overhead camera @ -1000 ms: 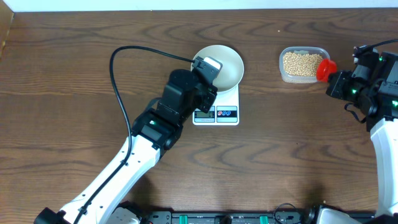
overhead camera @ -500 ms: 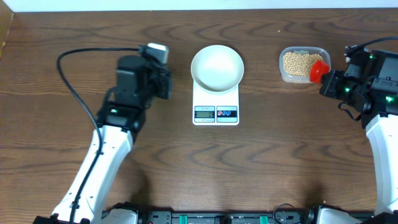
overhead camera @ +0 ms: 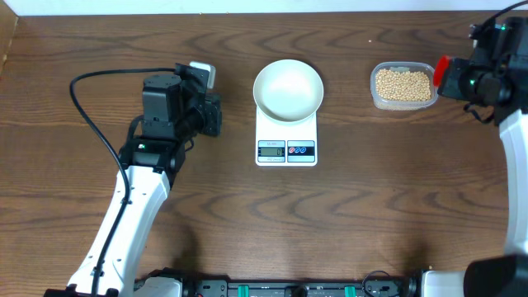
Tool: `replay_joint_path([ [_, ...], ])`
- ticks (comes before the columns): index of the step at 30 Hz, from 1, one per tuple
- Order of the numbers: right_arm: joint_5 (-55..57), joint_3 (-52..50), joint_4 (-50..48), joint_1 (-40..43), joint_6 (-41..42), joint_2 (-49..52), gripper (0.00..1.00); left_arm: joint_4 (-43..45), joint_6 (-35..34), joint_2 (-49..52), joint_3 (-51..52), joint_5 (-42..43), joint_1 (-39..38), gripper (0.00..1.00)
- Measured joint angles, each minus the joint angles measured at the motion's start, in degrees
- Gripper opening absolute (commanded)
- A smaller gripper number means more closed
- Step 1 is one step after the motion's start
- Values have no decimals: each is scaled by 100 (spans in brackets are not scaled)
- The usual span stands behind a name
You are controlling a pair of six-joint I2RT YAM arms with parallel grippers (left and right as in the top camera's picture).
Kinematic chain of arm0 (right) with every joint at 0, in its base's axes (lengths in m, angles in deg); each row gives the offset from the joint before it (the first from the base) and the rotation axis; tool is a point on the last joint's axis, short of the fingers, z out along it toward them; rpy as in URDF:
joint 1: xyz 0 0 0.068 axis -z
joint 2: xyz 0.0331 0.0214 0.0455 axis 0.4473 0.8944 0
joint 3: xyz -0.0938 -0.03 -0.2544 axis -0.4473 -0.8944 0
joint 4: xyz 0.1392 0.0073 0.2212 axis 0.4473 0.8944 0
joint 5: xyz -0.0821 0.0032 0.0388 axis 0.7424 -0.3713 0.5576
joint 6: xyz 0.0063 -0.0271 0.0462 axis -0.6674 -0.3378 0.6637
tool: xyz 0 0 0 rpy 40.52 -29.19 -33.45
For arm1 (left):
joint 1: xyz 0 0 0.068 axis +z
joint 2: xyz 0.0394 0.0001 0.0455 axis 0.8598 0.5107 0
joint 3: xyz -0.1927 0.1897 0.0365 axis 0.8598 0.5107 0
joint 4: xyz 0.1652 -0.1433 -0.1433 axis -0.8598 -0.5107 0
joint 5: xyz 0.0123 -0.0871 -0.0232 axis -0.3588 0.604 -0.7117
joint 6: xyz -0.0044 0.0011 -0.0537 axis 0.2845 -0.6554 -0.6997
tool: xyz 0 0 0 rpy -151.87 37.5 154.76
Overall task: Scoop item into bowl and weigh 50g on scale
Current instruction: 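Withdraw the left gripper from the scale while right holds scoop over tub, then lower the red scoop into the soybean tub with the right gripper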
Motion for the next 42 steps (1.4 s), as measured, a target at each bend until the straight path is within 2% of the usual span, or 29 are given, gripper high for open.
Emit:
replay_joint_path([
  [5, 42, 0, -46, 0, -44, 284, 1, -627, 223, 0, 0, 382, -337, 8],
  [7, 55, 0, -72, 0, -48, 291, 1, -1095, 428, 0, 2, 496, -780, 8],
  [13, 59, 4, -101, 0, -50, 291, 1, -1733, 616, 0, 2, 420, -1368, 8],
  [20, 57, 4, -107, 0, -50, 291, 1, -1814, 634, 0, 2, -205, -1488, 8],
  [29, 59, 4, -107, 0, -50, 291, 1, -1814, 634, 31, 2, -442, -1488, 9],
  [32, 59, 4, -109, 0, -50, 291, 1, -1814, 645, 90, 2, -498, -1488, 17],
  [33, 59, 4, -109, 0, -50, 291, 1, -1814, 645, 98, 2, -505, -1488, 27],
  [37, 57, 4, -109, 0, -50, 291, 1, -1816, 673, 98, 2, -514, -1488, 35],
  [40, 59, 4, -109, 0, -50, 291, 1, -1814, 706, 98, 2, -527, -1488, 71],
  [41, 59, 4, -109, 0, -50, 291, 1, -1814, 710, 98, 2, -531, -1488, 78],
  [42, 59, 4, -109, 0, -50, 291, 1, -1814, 713, 98, 2, -525, -1488, 98],
])
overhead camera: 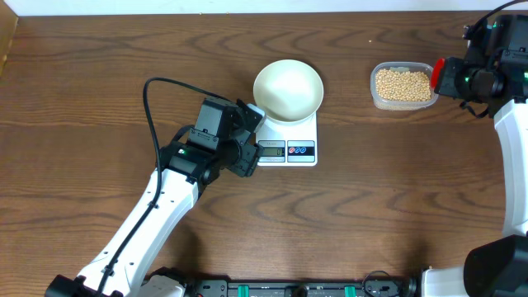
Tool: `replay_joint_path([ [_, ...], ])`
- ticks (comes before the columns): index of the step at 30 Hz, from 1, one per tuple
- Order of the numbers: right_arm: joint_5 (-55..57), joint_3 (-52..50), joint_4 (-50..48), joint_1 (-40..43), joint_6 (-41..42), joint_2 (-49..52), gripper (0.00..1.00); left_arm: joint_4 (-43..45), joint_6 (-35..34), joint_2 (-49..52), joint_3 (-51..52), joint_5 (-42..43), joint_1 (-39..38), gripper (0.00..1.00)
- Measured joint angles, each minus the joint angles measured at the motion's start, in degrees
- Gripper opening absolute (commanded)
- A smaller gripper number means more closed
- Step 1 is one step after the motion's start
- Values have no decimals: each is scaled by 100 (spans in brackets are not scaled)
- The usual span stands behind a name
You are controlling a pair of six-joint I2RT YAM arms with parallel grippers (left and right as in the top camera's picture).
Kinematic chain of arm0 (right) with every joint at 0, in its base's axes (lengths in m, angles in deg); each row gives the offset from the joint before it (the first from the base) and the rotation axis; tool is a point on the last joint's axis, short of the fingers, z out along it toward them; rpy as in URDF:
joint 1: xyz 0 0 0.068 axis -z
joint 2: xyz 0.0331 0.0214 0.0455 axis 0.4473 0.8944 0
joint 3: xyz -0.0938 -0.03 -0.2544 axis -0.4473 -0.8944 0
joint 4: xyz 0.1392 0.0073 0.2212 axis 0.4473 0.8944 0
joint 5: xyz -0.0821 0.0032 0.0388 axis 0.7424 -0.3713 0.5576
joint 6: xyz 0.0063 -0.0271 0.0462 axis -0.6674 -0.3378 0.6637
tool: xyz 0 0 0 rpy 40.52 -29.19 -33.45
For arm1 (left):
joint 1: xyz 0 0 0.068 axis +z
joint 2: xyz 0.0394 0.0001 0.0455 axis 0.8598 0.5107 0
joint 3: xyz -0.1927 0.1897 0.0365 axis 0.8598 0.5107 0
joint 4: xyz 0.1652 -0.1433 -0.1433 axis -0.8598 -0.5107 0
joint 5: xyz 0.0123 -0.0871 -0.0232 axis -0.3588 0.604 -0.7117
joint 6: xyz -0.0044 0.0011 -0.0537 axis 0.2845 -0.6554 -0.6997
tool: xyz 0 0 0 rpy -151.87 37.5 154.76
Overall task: Scoop item into bowl and weigh 50g on scale
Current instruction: 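Lower the red scoop into the soybean tub with the right gripper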
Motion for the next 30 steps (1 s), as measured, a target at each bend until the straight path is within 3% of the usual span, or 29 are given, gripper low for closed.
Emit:
replay_joint_path([
  [9, 404, 221, 378, -223, -4, 50, 1, 0, 22, 0, 0, -4, 0, 98],
  [18, 933, 2409, 1880, -372, -284, 1532, 1, -4, 22, 0, 0, -4, 0, 98],
  [24, 962, 2457, 1937, -463, -413, 2597, 1, -2, 22, 0, 0, -4, 0, 98],
  [30, 942, 2457, 1665, -470, -433, 2817, 1, -2, 22, 0, 0, -7, 0, 98],
])
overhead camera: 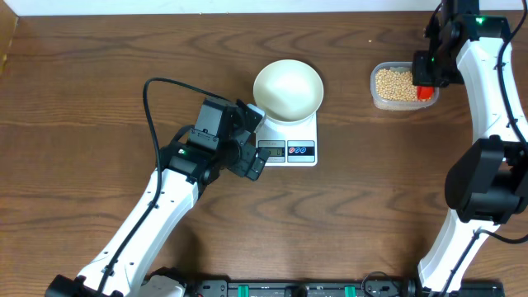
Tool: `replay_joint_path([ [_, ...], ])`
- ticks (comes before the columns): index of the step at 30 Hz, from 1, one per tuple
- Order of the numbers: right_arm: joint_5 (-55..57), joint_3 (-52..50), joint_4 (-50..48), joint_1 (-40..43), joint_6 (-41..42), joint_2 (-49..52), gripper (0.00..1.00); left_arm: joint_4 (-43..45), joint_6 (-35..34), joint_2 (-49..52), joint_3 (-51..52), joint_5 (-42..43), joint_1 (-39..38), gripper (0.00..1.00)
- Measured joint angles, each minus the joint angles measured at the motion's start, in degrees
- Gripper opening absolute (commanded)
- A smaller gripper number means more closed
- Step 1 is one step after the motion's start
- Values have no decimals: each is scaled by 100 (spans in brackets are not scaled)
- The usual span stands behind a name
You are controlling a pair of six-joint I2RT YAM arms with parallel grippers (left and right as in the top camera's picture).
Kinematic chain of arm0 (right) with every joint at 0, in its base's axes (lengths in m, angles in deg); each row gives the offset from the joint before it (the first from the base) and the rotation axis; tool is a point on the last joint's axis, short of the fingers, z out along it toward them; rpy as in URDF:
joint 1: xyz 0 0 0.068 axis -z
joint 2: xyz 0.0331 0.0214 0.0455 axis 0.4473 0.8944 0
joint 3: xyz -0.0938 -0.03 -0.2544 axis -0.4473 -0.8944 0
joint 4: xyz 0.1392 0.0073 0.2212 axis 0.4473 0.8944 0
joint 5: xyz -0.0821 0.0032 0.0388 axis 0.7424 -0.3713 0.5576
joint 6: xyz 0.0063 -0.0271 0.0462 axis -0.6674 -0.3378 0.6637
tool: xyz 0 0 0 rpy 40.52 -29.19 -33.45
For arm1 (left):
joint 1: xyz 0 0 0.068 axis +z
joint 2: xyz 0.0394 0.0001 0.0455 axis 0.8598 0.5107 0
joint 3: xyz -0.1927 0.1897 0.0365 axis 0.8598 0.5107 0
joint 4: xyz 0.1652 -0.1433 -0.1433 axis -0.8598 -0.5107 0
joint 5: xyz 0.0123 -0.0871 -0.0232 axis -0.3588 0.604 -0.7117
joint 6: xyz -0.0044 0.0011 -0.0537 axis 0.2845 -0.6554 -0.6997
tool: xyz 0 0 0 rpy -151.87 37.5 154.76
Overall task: Scoop item into bowl and weigh 50g on scale
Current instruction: 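Lower the red scoop into the soybean tub with the right gripper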
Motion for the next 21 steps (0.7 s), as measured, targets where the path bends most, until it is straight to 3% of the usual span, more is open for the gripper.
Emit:
replay_joint_path([
  [21, -2011, 98, -103, 238, 0, 802, 1, 0, 0, 0, 0, 2, 0, 98],
])
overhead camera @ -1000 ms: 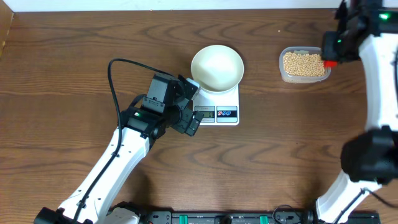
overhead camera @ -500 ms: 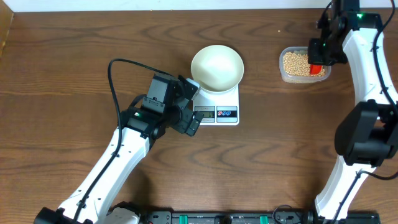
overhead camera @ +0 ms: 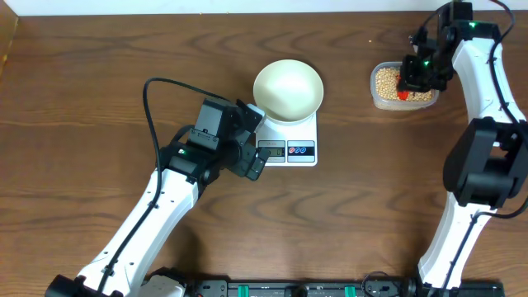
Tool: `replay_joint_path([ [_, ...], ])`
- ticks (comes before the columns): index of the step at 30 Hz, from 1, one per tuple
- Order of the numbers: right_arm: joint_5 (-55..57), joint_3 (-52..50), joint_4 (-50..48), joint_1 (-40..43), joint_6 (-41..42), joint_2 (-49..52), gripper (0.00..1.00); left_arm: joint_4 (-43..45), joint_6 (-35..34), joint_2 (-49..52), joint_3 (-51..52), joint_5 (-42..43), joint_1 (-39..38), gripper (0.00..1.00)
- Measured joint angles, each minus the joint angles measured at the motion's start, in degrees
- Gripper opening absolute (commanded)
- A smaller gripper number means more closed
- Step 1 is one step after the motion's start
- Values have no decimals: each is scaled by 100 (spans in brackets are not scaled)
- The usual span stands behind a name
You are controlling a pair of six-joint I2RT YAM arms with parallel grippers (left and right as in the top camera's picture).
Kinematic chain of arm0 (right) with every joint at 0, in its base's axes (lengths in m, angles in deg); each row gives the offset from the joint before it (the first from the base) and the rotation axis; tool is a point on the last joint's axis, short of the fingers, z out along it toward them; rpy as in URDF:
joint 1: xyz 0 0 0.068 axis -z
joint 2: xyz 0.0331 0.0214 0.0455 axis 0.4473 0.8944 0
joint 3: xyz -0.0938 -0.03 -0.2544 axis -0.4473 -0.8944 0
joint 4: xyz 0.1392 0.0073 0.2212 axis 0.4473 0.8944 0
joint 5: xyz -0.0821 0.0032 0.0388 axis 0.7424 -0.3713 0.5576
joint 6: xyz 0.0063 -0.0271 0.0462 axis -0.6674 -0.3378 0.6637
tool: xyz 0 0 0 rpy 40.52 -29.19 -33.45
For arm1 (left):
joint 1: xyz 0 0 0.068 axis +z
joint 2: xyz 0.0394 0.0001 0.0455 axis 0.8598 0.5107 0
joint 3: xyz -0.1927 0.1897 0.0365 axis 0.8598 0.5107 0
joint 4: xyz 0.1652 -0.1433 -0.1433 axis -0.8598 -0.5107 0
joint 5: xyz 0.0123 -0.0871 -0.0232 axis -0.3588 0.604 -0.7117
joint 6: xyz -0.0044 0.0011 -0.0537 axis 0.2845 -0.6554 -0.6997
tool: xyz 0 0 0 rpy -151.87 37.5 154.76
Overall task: Scoop item into bowl and weigh 50g on scale
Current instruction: 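Lower the red scoop into the soybean tub with the right gripper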
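Observation:
A white bowl (overhead camera: pixel 288 89) stands empty on the white digital scale (overhead camera: pixel 301 134) at the table's middle. To the back right is a clear tub of yellow beans (overhead camera: pixel 388 82). My right gripper (overhead camera: pixel 411 78) hangs over the tub, shut on a red scoop (overhead camera: pixel 403 95) whose tip is down among the beans. My left gripper (overhead camera: pixel 255 142) is open at the scale's left edge, next to the display, with one finger near the bowl's rim and the other at the scale's front corner.
The brown wooden table (overhead camera: pixel 371 206) carries nothing else. A black cable (overhead camera: pixel 148 107) loops from the left arm over the table's left part. The right arm reaches in along the right edge.
My right gripper has shifted left and a little forward over the tub, and the red scoop now sits lower among the beans. The left arm has not moved.
At first my left gripper was well left of the scale and my right one held the scoop right of the tub. Then the left gripper stood at the scale's left edge. After that the right gripper was over the tub's right rim, and now over the beans.

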Motion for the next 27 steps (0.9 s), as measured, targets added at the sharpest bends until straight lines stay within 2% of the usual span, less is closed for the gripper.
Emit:
replay_joint_path([
  [15, -1963, -168, 55, 1058, -566, 264, 1, 0, 0, 0, 0, 0, 0, 98],
  [27, -2815, -1248, -1073, 1209, -645, 160, 1, 0, 0, 0, 0, 0, 0, 98],
])
